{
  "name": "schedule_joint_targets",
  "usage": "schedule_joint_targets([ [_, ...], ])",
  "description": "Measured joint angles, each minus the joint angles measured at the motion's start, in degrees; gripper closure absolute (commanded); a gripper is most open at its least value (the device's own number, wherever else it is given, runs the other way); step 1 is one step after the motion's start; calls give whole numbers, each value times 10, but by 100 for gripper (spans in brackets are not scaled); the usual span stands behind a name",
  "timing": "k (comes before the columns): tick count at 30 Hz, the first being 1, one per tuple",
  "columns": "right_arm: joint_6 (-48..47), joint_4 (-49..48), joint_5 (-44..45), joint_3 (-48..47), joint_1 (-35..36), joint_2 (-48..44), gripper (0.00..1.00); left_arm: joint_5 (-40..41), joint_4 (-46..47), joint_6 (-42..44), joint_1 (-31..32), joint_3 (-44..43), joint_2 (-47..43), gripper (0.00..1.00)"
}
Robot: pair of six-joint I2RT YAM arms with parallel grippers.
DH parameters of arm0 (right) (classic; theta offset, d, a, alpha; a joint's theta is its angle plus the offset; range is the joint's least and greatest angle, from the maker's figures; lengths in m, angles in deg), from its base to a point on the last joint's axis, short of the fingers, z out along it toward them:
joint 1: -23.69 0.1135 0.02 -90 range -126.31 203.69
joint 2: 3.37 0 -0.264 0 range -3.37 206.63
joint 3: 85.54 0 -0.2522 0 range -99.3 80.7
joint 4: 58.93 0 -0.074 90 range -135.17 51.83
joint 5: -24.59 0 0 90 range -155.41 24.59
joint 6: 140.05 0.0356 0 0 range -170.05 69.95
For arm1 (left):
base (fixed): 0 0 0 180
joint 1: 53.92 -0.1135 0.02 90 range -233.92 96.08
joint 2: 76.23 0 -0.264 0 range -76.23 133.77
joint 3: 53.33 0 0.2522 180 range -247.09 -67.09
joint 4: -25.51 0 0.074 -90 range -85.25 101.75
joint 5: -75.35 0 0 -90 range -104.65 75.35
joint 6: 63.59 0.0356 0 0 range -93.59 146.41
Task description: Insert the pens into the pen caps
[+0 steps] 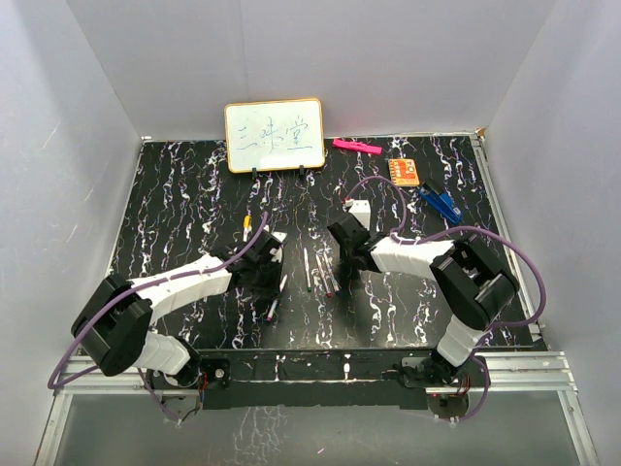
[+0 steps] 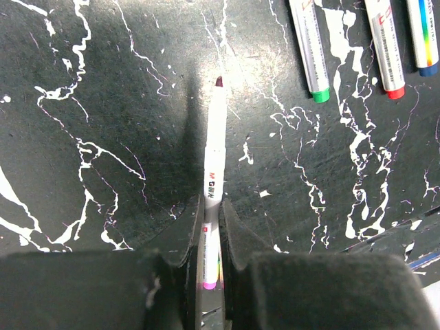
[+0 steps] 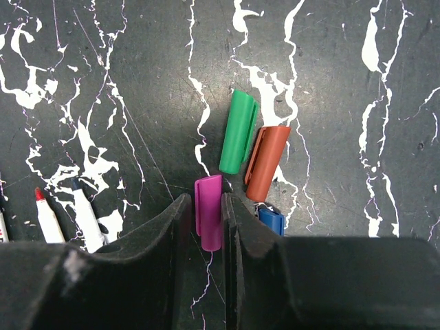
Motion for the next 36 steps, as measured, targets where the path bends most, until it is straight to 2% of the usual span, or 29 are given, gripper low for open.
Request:
schedule_joint_targets([
  [5,1,0,-6,0,0,0,80,1,0,0,0,0,0,100],
  [6,2,0,-7,0,0,0,83,1,0,0,0,0,0,100],
  [8,2,1,-8,1,0,-1,100,2,0,1,0,0,1,100],
  [26,1,49,-17,-18,-2,-5,100,2,4,3,0,-7,9,100],
  [32,-19,64,-38,-18,-2,-67,100,-2,30,10,0,-34,8,100],
  [36,-30,18,-60,-11,-2,-130,100,-21,66,11,0,-32,4,100],
])
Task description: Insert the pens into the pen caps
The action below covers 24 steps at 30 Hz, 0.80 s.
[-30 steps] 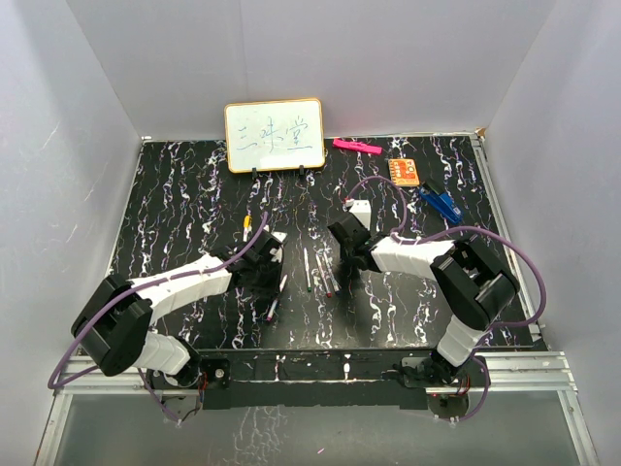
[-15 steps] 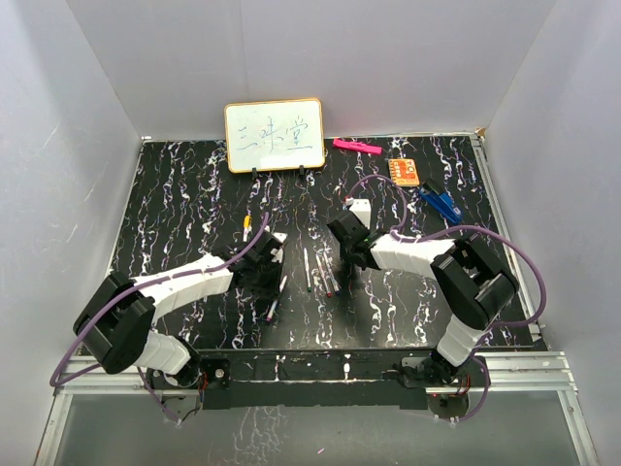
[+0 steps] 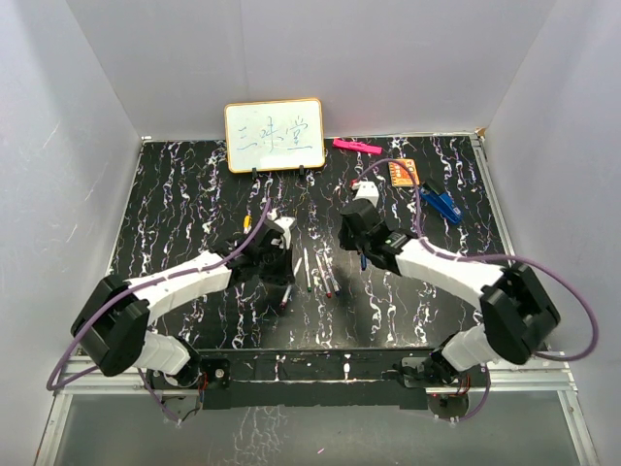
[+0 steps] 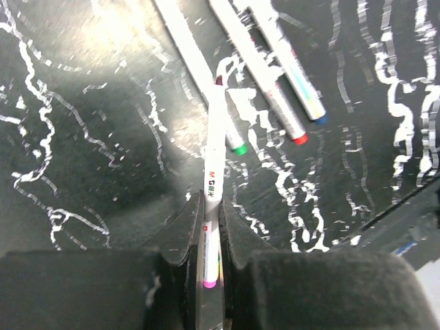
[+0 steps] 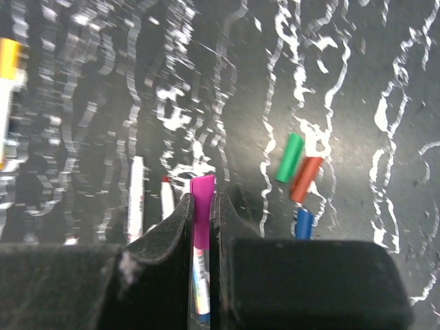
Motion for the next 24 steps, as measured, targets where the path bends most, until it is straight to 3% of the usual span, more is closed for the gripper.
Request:
schedule_joint_targets([
  [9,-2,-174,-76,107,0,-138,100,-63,135,-12,6,47,-70,100],
  [16,0,-287,-122,135,11,-150,100,-102,246,-38,19,73,-98,100],
  [24,-1,-368,-141,141,30,-150,100,-109,301,-60,26,85,-101,100],
])
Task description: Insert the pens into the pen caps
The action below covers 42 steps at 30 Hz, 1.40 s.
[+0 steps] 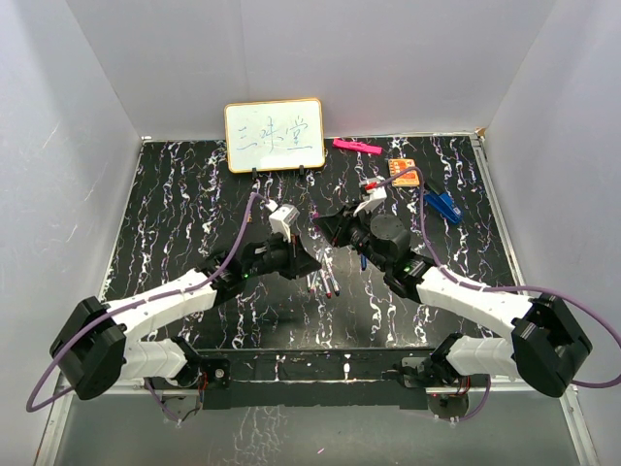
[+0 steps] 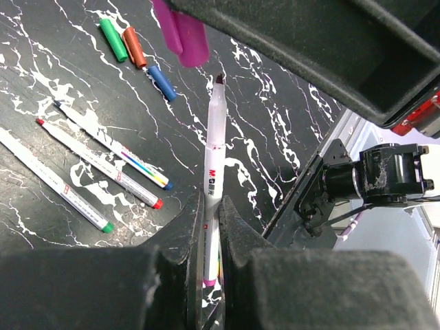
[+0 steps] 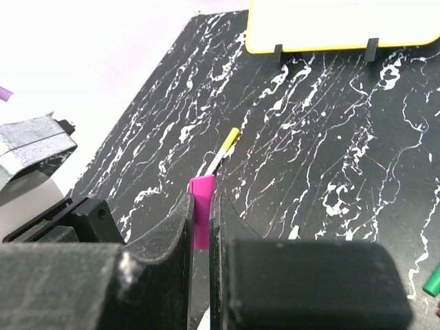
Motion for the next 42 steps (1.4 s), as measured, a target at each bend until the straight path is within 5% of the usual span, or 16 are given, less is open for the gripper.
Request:
schedule_joint_targets([
  [42,4,-22,14,11,12,-12,100,60,29,-15,2,35,-59,100],
])
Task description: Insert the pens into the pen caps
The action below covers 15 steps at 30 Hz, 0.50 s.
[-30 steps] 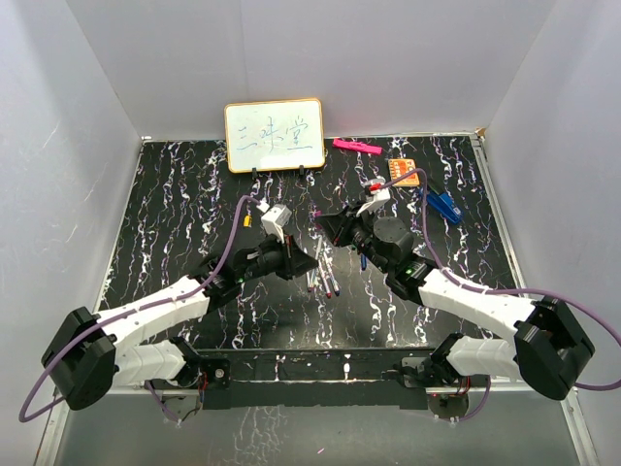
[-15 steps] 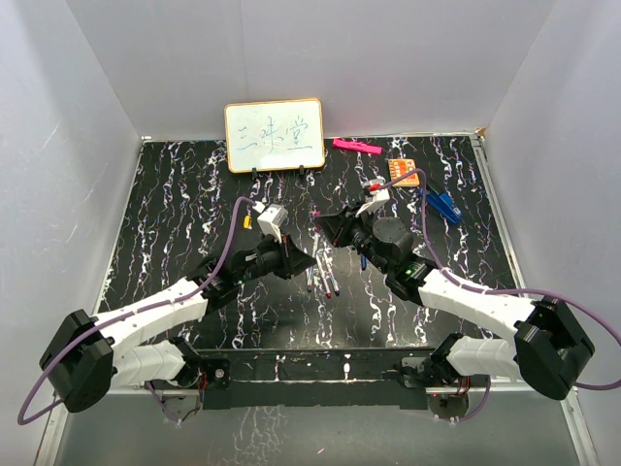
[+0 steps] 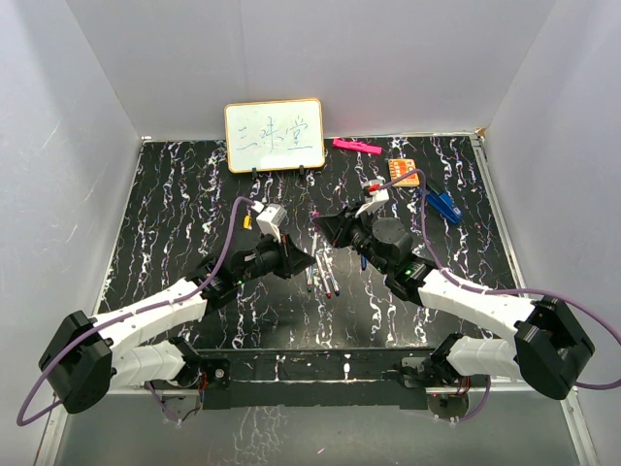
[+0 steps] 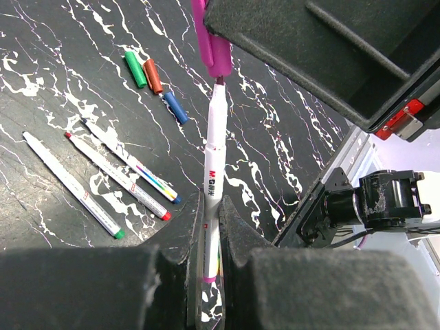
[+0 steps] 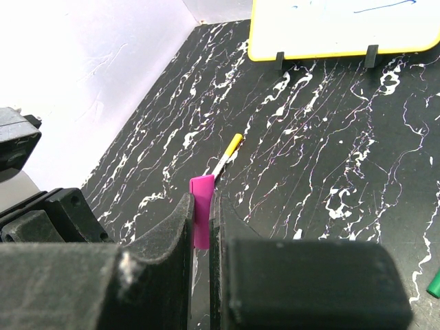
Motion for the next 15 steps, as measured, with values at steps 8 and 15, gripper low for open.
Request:
schedule_joint_targets([
  [8,2,-4,5,0,3,0,100,-1,0,0,0,0,0,100],
  [15,2,-8,9,0,5,12,100,-4,0,0,0,2,0,100],
])
